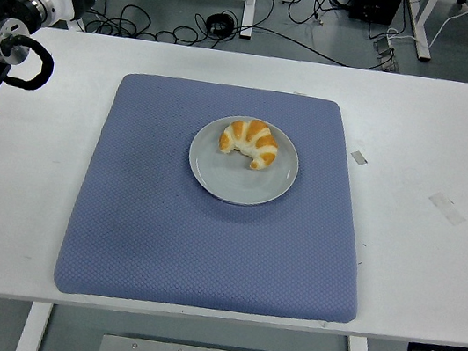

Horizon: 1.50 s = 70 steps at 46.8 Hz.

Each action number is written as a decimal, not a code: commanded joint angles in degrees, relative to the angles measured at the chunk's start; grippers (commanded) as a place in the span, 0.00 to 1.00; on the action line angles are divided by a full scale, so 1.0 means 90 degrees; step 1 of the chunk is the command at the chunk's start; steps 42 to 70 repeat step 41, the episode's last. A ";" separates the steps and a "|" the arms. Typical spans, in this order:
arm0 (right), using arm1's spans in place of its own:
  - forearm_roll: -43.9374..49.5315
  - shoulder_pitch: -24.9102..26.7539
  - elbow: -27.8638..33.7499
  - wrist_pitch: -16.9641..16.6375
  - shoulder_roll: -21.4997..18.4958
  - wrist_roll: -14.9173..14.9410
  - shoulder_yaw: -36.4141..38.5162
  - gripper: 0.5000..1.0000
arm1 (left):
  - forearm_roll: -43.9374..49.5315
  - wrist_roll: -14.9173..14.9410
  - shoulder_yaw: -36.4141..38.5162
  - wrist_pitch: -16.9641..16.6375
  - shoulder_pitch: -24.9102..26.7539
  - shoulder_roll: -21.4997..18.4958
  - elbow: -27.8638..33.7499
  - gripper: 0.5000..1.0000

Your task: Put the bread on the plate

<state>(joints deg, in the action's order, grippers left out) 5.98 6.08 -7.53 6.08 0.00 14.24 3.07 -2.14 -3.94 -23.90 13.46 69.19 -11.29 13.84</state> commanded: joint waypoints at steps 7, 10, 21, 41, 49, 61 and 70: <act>0.0009 0.0008 0.0027 0.0008 0.0000 0.0000 -0.0009 1.00 | 0.0062 0.0008 -0.0195 0.0360 -0.0256 0.0190 0.0005 0.95; 0.0000 0.0008 0.0027 0.0008 0.0000 0.0000 -0.0009 1.00 | 0.0188 -0.0002 -0.0410 0.0390 -0.0334 0.0277 0.0005 0.95; 0.0009 0.0008 0.0017 0.0008 0.0000 0.0000 0.0001 1.00 | 0.0276 -0.0051 -0.0625 0.0390 -0.0451 0.0620 -0.0005 0.95; 0.0009 -0.0002 0.0007 0.0008 0.0000 0.0000 0.0011 1.00 | 0.0276 -0.0061 -0.0625 0.0390 -0.0432 0.0620 0.0005 0.95; 0.0009 -0.0002 0.0007 0.0008 0.0000 0.0000 0.0011 1.00 | 0.0276 -0.0061 -0.0625 0.0390 -0.0432 0.0620 0.0005 0.95; 0.0009 -0.0002 0.0007 0.0008 0.0000 0.0000 0.0011 1.00 | 0.0276 -0.0061 -0.0625 0.0390 -0.0432 0.0620 0.0005 0.95; 0.0009 -0.0002 0.0007 0.0008 0.0000 0.0000 0.0011 1.00 | 0.0276 -0.0061 -0.0625 0.0390 -0.0432 0.0620 0.0005 0.95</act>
